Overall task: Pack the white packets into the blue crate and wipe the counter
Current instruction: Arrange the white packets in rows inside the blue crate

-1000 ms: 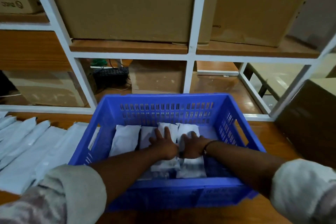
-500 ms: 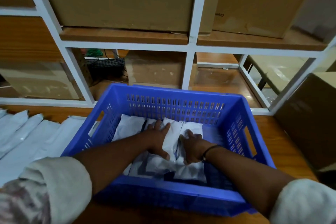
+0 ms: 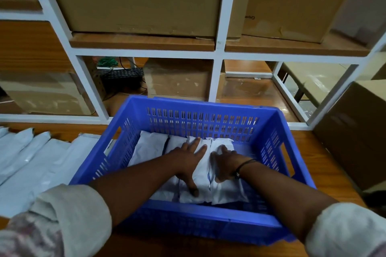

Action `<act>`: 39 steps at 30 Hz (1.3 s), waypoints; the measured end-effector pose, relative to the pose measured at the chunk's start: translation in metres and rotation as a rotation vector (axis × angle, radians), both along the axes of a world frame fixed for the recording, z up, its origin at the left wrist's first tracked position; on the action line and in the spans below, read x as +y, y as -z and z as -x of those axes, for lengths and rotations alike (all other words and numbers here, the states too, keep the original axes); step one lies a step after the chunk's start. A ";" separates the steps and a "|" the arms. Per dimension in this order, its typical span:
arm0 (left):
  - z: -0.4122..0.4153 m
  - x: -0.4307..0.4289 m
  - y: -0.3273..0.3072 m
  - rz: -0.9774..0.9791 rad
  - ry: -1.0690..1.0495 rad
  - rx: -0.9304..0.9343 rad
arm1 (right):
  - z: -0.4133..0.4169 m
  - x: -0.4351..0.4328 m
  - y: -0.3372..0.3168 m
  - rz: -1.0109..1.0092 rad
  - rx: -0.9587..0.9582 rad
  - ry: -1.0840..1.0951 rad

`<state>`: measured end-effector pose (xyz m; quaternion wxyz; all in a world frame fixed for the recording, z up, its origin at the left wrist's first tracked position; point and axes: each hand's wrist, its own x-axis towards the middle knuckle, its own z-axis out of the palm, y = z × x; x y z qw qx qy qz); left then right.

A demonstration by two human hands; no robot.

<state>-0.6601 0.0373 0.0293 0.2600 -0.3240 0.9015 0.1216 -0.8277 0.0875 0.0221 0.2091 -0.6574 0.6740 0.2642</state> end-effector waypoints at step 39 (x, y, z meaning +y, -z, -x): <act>0.001 0.000 0.015 0.114 0.020 -0.073 | -0.001 0.000 0.006 -0.067 0.009 -0.085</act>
